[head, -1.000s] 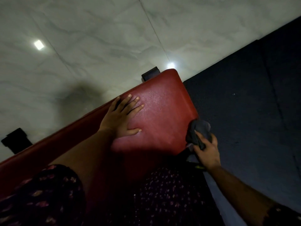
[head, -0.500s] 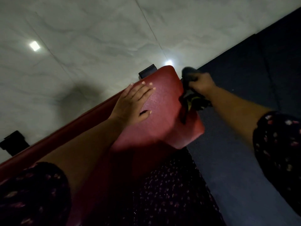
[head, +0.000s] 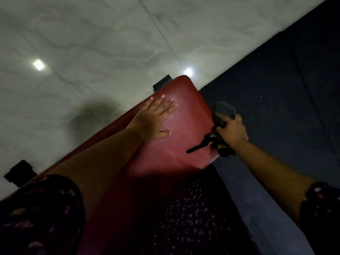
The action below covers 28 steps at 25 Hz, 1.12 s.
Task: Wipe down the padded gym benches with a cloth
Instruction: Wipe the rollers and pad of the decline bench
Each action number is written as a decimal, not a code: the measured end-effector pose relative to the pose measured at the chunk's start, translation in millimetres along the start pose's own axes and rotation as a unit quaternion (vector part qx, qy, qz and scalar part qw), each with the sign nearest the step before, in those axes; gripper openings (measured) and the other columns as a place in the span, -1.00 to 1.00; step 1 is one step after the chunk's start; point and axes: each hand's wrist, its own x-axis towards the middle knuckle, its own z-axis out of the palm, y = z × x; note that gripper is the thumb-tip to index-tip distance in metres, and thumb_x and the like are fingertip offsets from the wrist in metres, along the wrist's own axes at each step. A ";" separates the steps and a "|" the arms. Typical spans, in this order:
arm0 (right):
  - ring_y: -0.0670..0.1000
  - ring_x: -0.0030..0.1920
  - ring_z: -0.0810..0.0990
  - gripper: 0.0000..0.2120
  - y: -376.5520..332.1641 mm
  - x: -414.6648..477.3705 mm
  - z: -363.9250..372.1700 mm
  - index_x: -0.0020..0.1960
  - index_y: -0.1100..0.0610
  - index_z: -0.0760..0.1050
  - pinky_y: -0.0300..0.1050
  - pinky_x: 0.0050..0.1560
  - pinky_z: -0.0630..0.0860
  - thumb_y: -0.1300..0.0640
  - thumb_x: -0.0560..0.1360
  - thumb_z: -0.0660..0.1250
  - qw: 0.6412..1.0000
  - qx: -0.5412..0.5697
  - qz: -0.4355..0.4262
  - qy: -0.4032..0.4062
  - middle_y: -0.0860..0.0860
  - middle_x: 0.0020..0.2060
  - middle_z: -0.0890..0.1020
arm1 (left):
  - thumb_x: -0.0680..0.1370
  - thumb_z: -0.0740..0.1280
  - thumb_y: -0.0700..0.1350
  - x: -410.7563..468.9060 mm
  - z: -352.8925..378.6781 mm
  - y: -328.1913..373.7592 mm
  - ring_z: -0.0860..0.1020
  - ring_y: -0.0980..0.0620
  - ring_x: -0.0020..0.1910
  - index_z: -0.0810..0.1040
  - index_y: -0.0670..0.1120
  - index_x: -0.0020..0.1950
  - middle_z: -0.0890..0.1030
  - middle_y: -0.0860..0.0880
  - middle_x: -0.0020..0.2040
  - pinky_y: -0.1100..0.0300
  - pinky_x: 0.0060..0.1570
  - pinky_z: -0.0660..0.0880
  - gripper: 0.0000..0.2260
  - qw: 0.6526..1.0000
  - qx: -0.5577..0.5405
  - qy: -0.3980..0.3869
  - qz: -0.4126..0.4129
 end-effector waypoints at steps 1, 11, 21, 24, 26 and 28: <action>0.36 0.29 0.38 -0.48 10.4 -7.3 1.8 0.45 -0.21 0.33 0.19 0.29 0.43 -0.03 0.51 0.31 1.000 -0.007 0.029 -0.006 0.18 0.42 0.21 | 0.39 0.35 0.29 -2.5 5.8 0.8 0.20 -0.20 0.54 0.24 -0.06 0.57 0.23 -0.13 0.56 -0.17 0.46 0.09 -0.16 1.000 0.016 -0.012 0.000; 0.25 0.33 0.38 -0.52 -63.9 38.6 -19.3 0.42 -0.17 0.38 -0.04 0.40 0.32 0.05 0.52 0.28 0.991 0.107 -0.079 0.013 0.17 0.40 0.21 | 0.53 0.15 0.22 -22.6 2.6 4.4 0.29 -0.10 0.49 0.34 -0.02 0.52 0.36 -0.04 0.51 -0.07 0.46 0.14 -0.40 0.991 0.080 -0.031 0.098; 0.29 0.29 0.42 -0.51 66.1 -70.6 62.8 0.45 -0.16 0.36 0.04 0.33 0.39 0.01 0.53 0.29 0.966 0.206 0.139 0.074 0.17 0.45 0.16 | 0.49 0.23 0.07 -55.5 21.0 44.4 0.47 -0.13 0.35 0.53 -0.06 0.36 0.51 -0.09 0.39 -0.10 0.32 0.37 -0.53 0.995 -0.024 0.041 0.093; 0.31 0.34 0.35 -0.52 31.0 -56.1 54.6 0.42 -0.25 0.36 0.09 0.37 0.37 -0.07 0.50 0.25 0.949 0.242 0.182 0.088 0.09 0.51 0.05 | 0.52 0.20 0.02 -84.6 26.0 46.1 0.46 -0.12 0.37 0.58 -0.05 0.32 0.53 -0.08 0.37 -0.06 0.32 0.35 -0.58 0.994 -0.017 0.030 0.103; 0.29 0.36 0.33 -0.49 36.9 -68.5 62.1 0.43 -0.27 0.33 0.08 0.36 0.38 -0.04 0.50 0.26 0.957 0.221 0.169 0.087 0.08 0.53 0.01 | 0.53 0.17 0.01 -103.9 28.2 39.6 0.44 -0.10 0.39 0.56 -0.04 0.34 0.52 -0.07 0.38 -0.05 0.35 0.32 -0.57 0.996 -0.008 0.021 0.084; 0.23 0.35 0.38 -0.43 46.8 -89.8 80.2 0.46 -0.25 0.29 -0.04 0.30 0.42 0.01 0.48 0.30 0.937 0.301 0.149 0.093 0.09 0.53 0.07 | 0.54 0.15 0.03 -125.3 29.7 32.6 0.40 -0.10 0.43 0.50 -0.03 0.41 0.47 -0.07 0.43 -0.06 0.38 0.29 -0.54 0.997 0.006 0.011 0.072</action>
